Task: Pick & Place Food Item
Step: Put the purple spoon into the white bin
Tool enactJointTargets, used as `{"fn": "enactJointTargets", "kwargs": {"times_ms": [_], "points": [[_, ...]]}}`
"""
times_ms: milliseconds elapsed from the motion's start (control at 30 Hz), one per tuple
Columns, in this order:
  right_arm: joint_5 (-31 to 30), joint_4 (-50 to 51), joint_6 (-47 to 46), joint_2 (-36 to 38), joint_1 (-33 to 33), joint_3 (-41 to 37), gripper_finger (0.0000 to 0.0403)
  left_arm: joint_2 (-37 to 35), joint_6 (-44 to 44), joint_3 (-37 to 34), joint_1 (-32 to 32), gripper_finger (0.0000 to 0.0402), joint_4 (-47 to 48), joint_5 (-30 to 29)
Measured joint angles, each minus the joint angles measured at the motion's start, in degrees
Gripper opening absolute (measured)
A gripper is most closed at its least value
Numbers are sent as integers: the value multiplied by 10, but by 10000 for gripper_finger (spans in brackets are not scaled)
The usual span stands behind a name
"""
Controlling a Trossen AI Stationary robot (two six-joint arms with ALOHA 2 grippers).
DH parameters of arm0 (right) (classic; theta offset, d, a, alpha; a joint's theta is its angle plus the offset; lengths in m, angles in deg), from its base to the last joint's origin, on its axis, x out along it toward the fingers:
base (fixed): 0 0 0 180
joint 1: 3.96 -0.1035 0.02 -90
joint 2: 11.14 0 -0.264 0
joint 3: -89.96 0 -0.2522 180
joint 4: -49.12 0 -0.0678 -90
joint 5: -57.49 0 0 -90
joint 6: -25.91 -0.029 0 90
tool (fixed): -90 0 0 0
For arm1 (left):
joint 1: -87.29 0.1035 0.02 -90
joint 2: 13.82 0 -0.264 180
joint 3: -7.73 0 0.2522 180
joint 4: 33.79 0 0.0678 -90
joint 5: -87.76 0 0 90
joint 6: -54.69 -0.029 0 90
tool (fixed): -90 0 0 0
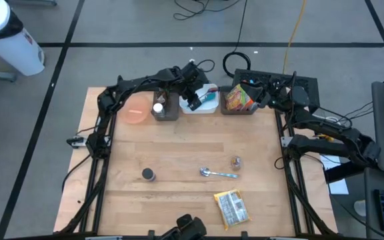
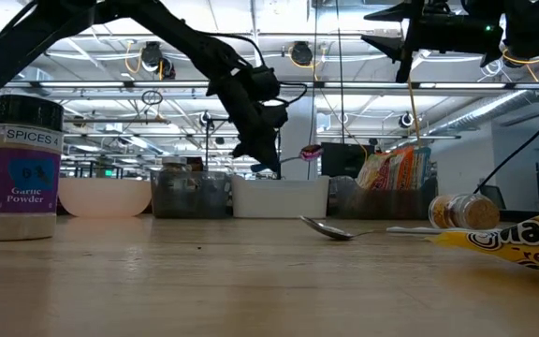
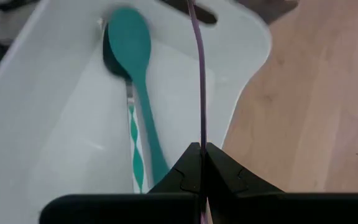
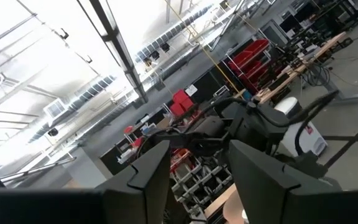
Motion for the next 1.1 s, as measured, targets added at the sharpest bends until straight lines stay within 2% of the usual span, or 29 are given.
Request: {"fn": "enactJointTargets", "kwargs": {"times_ms": [800,1100], "points": [[-12,20,0,0,0,0,155,44,-44,2,-23,4,9,-88],[-12,35,0,-1,0,0,155,76,-59,43,-24,4,57,-103]]}}
